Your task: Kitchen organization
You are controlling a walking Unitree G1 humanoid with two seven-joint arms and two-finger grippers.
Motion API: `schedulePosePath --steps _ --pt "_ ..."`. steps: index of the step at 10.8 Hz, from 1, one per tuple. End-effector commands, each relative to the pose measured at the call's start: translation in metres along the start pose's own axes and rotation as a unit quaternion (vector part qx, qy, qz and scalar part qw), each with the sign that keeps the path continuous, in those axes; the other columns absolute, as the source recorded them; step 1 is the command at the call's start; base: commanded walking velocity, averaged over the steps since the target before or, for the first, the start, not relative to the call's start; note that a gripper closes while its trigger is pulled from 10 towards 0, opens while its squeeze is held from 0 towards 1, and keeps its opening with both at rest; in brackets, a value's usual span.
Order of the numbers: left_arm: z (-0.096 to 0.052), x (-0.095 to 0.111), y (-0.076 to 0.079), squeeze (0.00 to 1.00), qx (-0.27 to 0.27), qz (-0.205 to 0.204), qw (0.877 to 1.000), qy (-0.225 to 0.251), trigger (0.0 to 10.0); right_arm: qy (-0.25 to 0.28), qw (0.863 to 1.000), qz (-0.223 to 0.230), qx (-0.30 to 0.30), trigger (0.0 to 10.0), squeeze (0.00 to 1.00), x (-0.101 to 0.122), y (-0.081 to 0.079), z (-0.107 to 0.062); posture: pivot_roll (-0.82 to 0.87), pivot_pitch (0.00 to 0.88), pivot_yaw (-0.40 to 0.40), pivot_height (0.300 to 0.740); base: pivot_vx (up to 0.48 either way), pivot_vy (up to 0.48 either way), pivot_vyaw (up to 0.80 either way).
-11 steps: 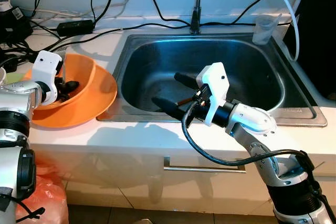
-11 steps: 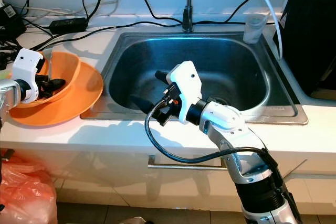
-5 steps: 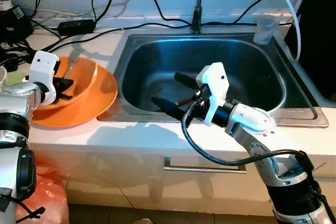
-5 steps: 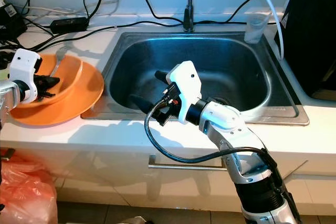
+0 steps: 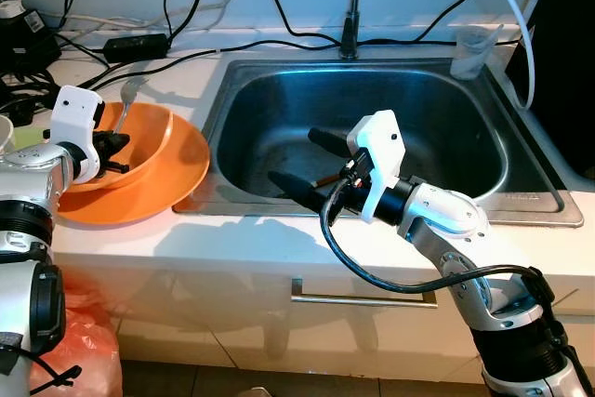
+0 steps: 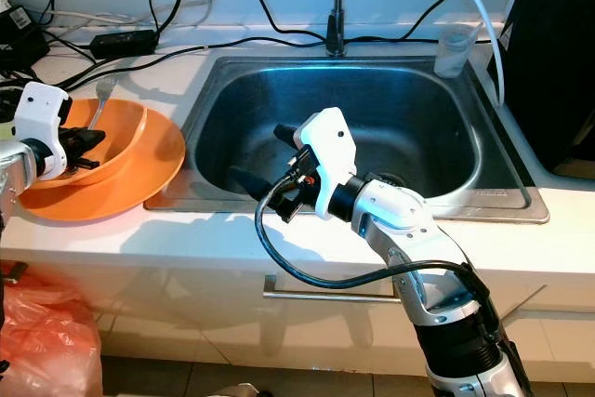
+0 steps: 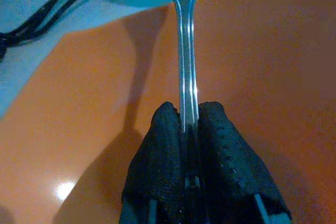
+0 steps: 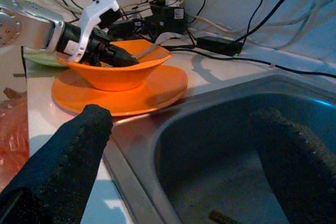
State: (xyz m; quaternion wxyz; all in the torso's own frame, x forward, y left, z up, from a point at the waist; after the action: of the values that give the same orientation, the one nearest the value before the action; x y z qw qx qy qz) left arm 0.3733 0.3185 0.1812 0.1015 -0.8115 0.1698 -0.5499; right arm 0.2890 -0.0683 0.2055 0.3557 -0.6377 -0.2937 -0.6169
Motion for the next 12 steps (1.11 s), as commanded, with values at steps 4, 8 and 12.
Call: schedulePosePath --steps 4,8,12 --pt "-0.003 0.046 -0.01 0.0 0.06 0.026 0.991 0.118 0.0 0.014 1.0 -0.008 -0.013 10.0 0.0 0.006 0.006 0.002 0.11 0.0 0.09 0.74 0.0 0.0 0.0" --pt "0.001 0.09 0.014 0.0 0.064 0.04 0.971 0.227 0.0 0.049 0.998 -0.001 -0.03 10.0 0.0 0.02 0.009 0.0 0.08 0.0 0.084 0.74 0.0 0.0 0.0" --pt "0.01 0.112 0.05 0.0 0.012 0.014 0.963 0.27 0.0 0.063 0.993 -0.035 -0.089 10.0 0.0 0.032 0.024 -0.007 0.03 0.0 0.094 0.74 0.0 0.0 0.0"
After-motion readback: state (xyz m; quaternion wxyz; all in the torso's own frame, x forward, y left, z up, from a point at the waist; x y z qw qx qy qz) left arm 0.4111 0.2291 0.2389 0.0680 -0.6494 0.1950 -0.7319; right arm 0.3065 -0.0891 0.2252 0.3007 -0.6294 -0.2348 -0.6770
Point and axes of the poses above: a point about 5 cm out from each wrist's last joint towards the gripper, its own z axis pointing out of the wrist towards the gripper, its own x axis along the axis of the wrist's last joint, y = z × x, the point moved 1 cm from there along z, pointing out of the wrist towards the gripper, and after that the axes turned 10 degrees about z, right-handed, at the moved point
